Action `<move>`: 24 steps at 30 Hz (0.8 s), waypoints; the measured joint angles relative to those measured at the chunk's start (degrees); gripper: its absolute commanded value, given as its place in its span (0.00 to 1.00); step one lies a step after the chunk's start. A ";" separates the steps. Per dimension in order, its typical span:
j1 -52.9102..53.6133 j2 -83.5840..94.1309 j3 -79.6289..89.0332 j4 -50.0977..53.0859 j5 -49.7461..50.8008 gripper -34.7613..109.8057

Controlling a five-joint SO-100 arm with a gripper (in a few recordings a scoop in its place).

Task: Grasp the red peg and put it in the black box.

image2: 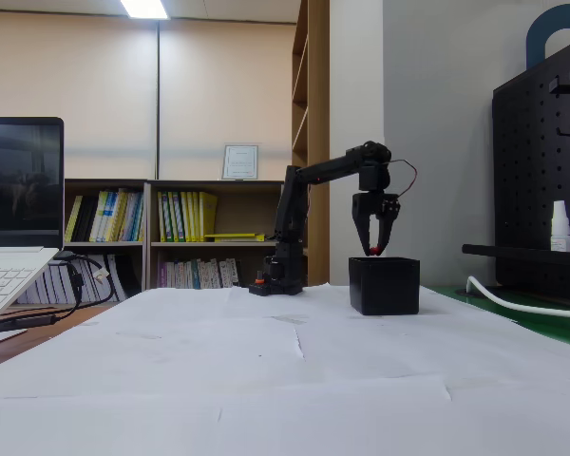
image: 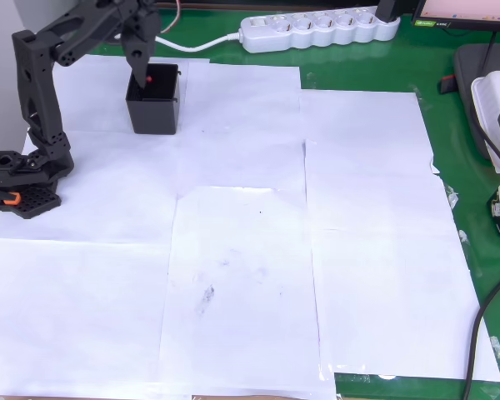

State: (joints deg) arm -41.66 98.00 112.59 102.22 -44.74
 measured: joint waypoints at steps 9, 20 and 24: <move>0.09 0.00 -0.18 1.85 -1.23 0.49; 0.53 0.00 3.16 3.08 -1.23 0.45; 2.02 -2.11 8.88 3.08 -2.29 0.34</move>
State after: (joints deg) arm -39.64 95.89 121.46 105.29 -47.02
